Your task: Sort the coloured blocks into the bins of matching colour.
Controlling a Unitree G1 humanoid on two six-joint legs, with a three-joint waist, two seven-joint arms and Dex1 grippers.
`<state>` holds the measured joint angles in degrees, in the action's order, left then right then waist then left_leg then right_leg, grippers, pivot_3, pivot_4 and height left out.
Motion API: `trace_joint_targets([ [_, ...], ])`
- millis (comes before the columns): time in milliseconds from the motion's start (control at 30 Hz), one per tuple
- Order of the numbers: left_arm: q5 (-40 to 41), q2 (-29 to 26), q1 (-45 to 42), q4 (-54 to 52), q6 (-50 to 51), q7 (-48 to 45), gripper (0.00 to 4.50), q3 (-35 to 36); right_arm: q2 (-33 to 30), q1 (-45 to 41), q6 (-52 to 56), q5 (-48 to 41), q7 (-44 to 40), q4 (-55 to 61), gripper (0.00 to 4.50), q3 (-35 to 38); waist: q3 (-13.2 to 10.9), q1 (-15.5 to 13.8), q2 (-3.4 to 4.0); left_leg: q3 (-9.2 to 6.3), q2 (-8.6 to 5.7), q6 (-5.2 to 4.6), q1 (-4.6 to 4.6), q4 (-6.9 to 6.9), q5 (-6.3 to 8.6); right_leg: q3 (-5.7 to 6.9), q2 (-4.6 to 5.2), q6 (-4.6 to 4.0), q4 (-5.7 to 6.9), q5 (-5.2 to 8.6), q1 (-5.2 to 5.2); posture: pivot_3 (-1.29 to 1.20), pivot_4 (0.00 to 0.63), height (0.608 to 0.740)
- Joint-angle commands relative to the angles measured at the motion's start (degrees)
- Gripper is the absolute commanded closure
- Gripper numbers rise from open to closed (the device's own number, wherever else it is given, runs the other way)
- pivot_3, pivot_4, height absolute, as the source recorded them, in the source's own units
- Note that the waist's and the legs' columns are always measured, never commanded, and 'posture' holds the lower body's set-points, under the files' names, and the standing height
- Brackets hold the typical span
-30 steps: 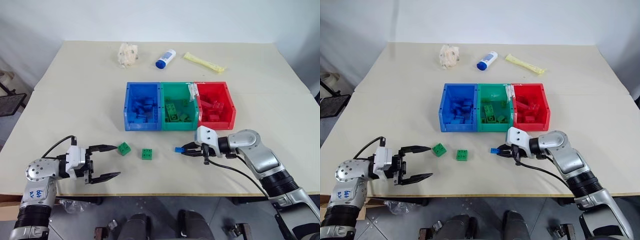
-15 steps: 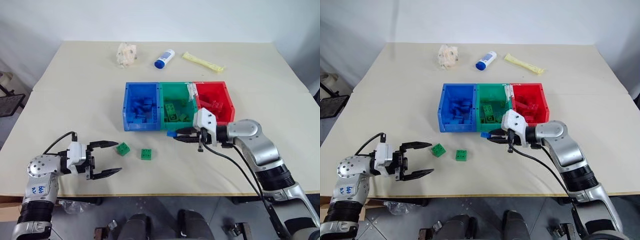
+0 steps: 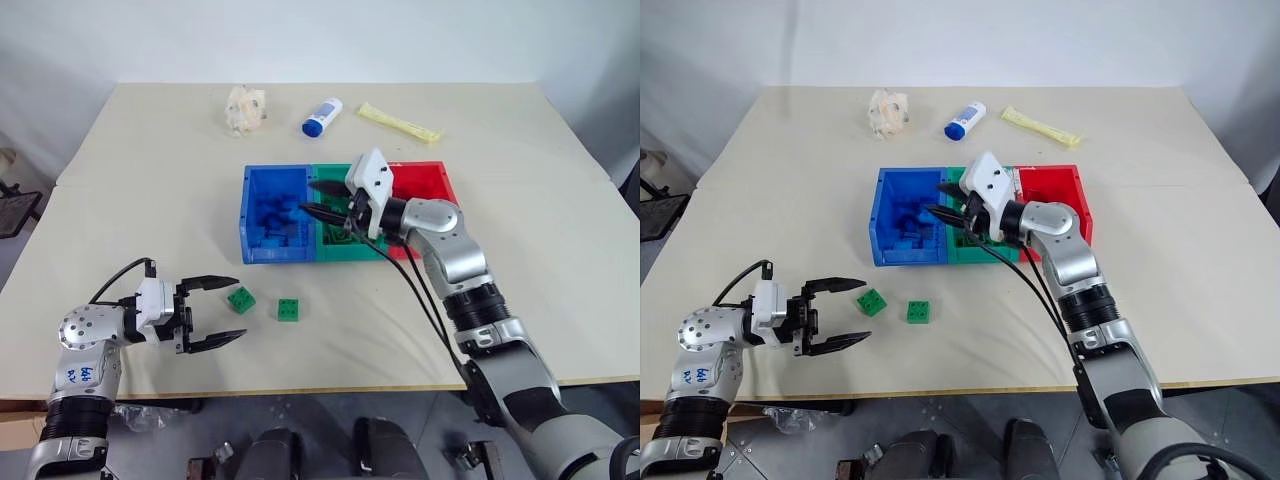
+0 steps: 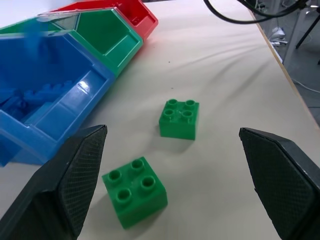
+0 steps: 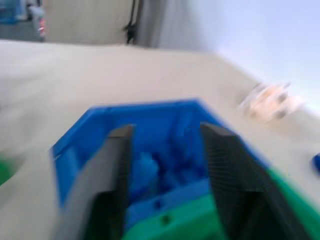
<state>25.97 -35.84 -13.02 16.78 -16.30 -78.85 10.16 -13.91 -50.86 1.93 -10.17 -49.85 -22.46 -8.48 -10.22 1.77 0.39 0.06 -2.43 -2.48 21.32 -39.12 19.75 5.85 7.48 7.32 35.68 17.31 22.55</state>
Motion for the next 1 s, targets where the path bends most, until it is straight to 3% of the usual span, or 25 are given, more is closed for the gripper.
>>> trace_joint_targets([
  [33, 0.49, 0.31, -0.61, -0.21, -0.71, 0.42, 0.00, 0.25, -1.79, 2.77, -0.33, -1.11, -3.00, 4.62, 1.04, 0.23, 0.00, -0.12, 0.00, -0.06, -0.01, 0.00, 0.00, 0.00, 0.00, 0.03, 0.00, 0.00, 0.01, 0.00, -0.02, 0.00, 0.150, 0.740],
  [67, 0.45, 0.39, -0.89, -0.07, -0.67, 0.48, 0.00, 0.15, -3.56, 4.57, 0.68, -2.23, -5.44, 7.27, 0.74, 0.30, 0.00, -0.14, 0.00, -0.09, -0.04, 0.00, 0.01, 0.00, 0.00, 0.04, 0.00, 0.00, 0.01, 0.00, -0.04, 0.00, 0.150, 0.740],
  [367, 0.13, 0.64, -2.36, 1.05, -0.05, 0.63, 0.00, -0.31, -16.48, 14.25, 7.93, -9.14, -17.25, 18.87, 0.74, 3.31, 0.00, -0.26, 0.00, -0.07, -0.09, -0.06, 0.04, -0.03, -0.01, 0.05, 0.09, 0.00, -0.14, 0.00, -0.11, 0.00, 0.150, 0.740],
  [633, -2.93, -1.45, 0.63, -2.38, 5.31, 11.34, 0.00, 1.66, -28.79, 23.56, 10.82, -12.97, -26.21, 21.29, 0.74, 7.40, -0.02, -0.46, -0.03, 0.01, -0.05, -0.05, 0.04, -0.02, 0.00, 0.04, 0.16, 0.00, -0.21, 0.00, -0.13, 0.00, 0.150, 0.740],
  [800, -1.63, -2.43, 4.41, -6.77, 6.68, 14.02, 0.00, 3.56, -32.49, 26.26, 12.00, -13.36, -28.23, 20.15, 0.74, 8.69, -0.02, -0.54, -0.03, 0.04, 0.02, -0.04, 0.03, -0.02, 0.00, -0.04, 0.18, 0.00, -0.43, 0.00, -0.21, 0.00, 0.150, 0.740],
  [933, 0.81, -3.34, 12.21, -13.23, 7.23, 14.49, 0.00, 8.04, -33.92, 26.88, 11.04, -13.53, -29.04, 16.98, 0.03, 10.60, -0.02, -0.26, -0.03, 0.04, 0.10, 0.02, 0.04, 0.02, 0.04, -0.25, 0.17, -0.01, -0.59, 0.00, -0.23, 0.00, 0.150, 0.740],
  [1000, 1.54, -3.99, 16.15, -15.93, 7.78, 14.68, 0.00, 9.90, -33.13, 26.55, 10.10, -15.24, -30.43, 15.56, 0.03, 11.90, -0.03, -0.25, -0.01, 0.05, 0.11, 0.05, 0.04, 0.07, 0.06, -0.29, 0.17, -0.01, -0.66, 0.00, -0.23, 0.00, 0.150, 0.740],
])
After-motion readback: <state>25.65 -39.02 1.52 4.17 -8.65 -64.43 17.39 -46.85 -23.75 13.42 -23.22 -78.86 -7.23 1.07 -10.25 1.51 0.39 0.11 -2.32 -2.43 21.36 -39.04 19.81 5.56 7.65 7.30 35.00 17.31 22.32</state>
